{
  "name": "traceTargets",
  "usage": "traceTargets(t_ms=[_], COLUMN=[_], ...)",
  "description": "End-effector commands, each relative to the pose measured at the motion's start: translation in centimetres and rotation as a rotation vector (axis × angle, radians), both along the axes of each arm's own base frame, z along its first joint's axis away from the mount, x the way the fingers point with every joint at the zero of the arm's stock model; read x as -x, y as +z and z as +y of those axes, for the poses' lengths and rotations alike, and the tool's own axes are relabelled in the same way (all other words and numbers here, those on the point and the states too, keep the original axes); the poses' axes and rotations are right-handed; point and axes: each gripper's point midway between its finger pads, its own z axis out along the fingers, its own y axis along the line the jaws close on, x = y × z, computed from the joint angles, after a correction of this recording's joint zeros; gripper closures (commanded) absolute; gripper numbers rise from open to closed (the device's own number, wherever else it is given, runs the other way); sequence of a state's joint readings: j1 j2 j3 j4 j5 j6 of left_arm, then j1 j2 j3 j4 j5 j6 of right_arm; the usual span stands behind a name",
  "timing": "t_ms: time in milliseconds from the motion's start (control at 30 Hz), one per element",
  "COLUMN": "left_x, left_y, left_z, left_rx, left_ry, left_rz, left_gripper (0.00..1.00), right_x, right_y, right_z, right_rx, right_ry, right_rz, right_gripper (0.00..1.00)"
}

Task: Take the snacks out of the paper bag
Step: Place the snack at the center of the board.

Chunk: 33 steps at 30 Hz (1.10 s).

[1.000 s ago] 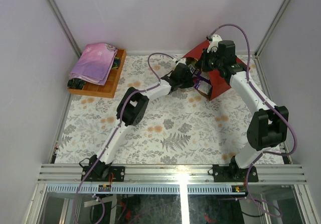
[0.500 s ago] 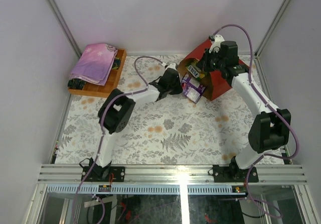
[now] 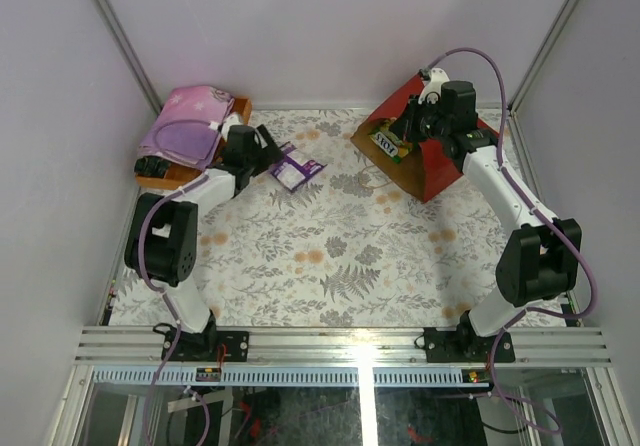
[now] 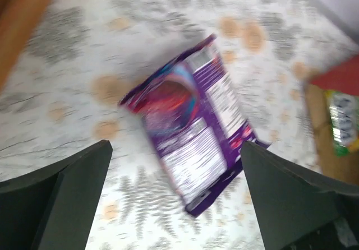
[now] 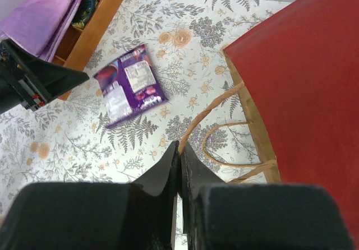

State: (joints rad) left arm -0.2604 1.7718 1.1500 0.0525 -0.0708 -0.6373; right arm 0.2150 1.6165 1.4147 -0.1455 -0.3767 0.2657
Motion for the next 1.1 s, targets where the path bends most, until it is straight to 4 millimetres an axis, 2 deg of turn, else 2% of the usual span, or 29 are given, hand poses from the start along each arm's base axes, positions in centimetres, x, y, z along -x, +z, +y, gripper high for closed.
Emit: traceTargets(t_ms=[0, 167, 200, 267, 333, 400, 433, 533, 600, 700, 800, 867, 967, 1067], left_x=[1.9, 1.4, 1.0, 0.2, -0.6, -1.7, -2.5, -4.3, -5.1, -5.0, -4.1, -3.3, -2.5, -2.5], left_y=[-2.3, 0.0, 0.4, 0.9, 1.6, 2.5, 3.4, 3.0, 1.2, -3.2, -7.3, -9.2, -10.3, -10.4], left_z=[3.7, 3.9, 3.6, 3.1, 3.0, 2.6, 2.2, 1.4, 0.9, 0.4, 0.6, 0.8, 0.3, 0.1], left_rx=[-0.013, -0.034, -0.032, -0.033, -0.043, -0.05, -0.049, -0.05, -0.046, -0.017, -0.001, 0.027, 0.098, 0.114], left_ry=[0.124, 0.117, 0.103, 0.077, 0.064, 0.044, 0.028, -0.006, -0.014, -0.009, 0.022, 0.038, 0.033, 0.042], left_rz=[0.048, 0.008, 0.001, -0.017, -0.036, -0.06, -0.08, -0.072, -0.022, 0.084, 0.17, 0.226, 0.266, 0.278], left_gripper=[0.0, 0.0, 0.04, 0.33, 0.66, 0.91, 0.98, 1.0, 1.0, 1.0, 0.9, 0.89, 0.88, 0.86], right_x=[0.9, 0.8, 0.8, 0.7, 0.6, 0.5, 0.5, 0.4, 0.3, 0.2, 0.1, 0.1, 0.0, -0.2], right_y=[4.3, 4.2, 4.1, 4.2, 4.3, 4.4, 4.4, 4.5, 4.2, 3.8, 3.2, 3.0, 2.7, 2.8], right_z=[0.8, 0.8, 0.9, 1.1, 1.2, 1.1, 1.1, 1.1, 1.1, 1.1, 1.1, 1.1, 1.1, 1.3], right_rx=[-0.067, -0.069, -0.073, -0.08, -0.084, -0.081, -0.079, -0.075, -0.074, -0.067, -0.058, -0.055, -0.049, -0.055], right_ry=[0.044, 0.042, 0.045, 0.05, 0.052, 0.053, 0.052, 0.052, 0.053, 0.053, 0.054, 0.061, 0.063, 0.068], right_rz=[-0.098, -0.093, -0.09, -0.088, -0.088, -0.09, -0.089, -0.09, -0.084, -0.077, -0.068, -0.063, -0.062, -0.063], right_gripper=[1.0, 1.0, 1.0, 1.0, 1.0, 1.0, 1.0, 1.0, 1.0, 1.0, 1.0, 1.0, 1.0, 1.0])
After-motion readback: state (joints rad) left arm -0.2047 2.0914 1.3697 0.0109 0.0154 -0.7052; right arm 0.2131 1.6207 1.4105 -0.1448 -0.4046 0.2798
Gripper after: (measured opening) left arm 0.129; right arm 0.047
